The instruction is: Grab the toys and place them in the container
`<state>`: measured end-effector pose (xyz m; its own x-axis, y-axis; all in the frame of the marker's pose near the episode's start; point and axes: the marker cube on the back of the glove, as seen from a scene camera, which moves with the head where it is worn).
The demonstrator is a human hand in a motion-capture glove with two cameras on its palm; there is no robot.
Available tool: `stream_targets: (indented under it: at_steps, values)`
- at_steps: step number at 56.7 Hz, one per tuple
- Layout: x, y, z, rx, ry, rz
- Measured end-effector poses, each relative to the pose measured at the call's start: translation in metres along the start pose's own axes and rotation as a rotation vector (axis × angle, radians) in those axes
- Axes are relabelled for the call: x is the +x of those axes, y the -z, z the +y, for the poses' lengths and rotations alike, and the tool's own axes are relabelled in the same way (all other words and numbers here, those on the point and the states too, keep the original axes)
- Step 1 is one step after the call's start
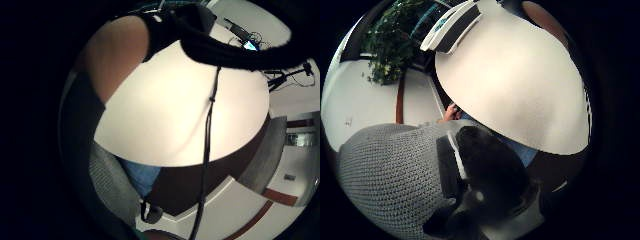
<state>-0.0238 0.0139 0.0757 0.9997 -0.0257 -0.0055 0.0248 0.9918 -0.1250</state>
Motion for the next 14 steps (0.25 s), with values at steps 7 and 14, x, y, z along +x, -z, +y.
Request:
stream_targets:
  at_steps: [7, 14]
  values:
    - [0.0052, -0.002, -0.001, -0.006, -0.002, -0.009]
    - [0.0096, -0.002, -0.0028, -0.003, -0.002, -0.006]
